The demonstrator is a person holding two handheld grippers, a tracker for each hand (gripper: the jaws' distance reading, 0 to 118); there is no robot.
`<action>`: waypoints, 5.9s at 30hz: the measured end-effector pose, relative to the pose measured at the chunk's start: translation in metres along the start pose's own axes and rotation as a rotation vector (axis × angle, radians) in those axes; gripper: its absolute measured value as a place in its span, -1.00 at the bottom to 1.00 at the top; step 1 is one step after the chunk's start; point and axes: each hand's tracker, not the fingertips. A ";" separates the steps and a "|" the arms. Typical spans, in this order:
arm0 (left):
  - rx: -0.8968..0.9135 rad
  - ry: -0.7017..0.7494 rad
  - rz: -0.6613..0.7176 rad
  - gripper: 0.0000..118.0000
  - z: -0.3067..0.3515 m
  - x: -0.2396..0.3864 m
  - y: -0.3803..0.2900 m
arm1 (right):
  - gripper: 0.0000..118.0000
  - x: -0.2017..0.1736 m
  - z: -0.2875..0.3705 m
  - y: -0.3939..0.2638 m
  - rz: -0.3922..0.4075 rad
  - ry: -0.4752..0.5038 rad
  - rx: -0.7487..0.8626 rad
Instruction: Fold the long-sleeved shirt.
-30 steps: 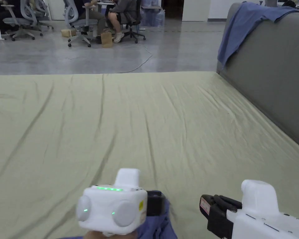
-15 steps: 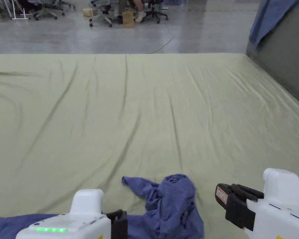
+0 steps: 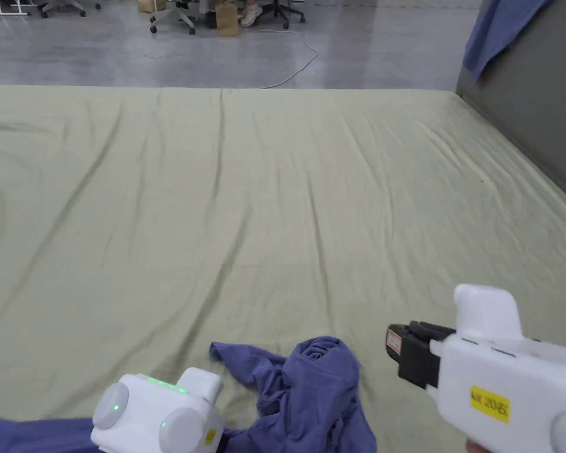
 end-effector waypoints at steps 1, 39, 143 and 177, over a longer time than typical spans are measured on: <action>0.004 0.024 0.012 -0.92 0.024 0.010 -0.006 | -0.82 0.002 -0.017 0.008 0.006 0.023 -0.024; 1.098 -0.314 0.563 -0.92 0.346 -0.079 0.098 | -0.80 -0.066 0.128 0.222 0.242 -0.077 0.423; 0.279 0.276 -0.073 -1.00 -0.090 -0.019 0.229 | -1.00 -0.003 -0.037 -0.108 -0.201 -0.051 -0.306; 1.140 -0.027 0.447 -1.00 0.336 -0.099 0.079 | -0.80 -0.064 0.090 0.116 0.232 -0.188 0.513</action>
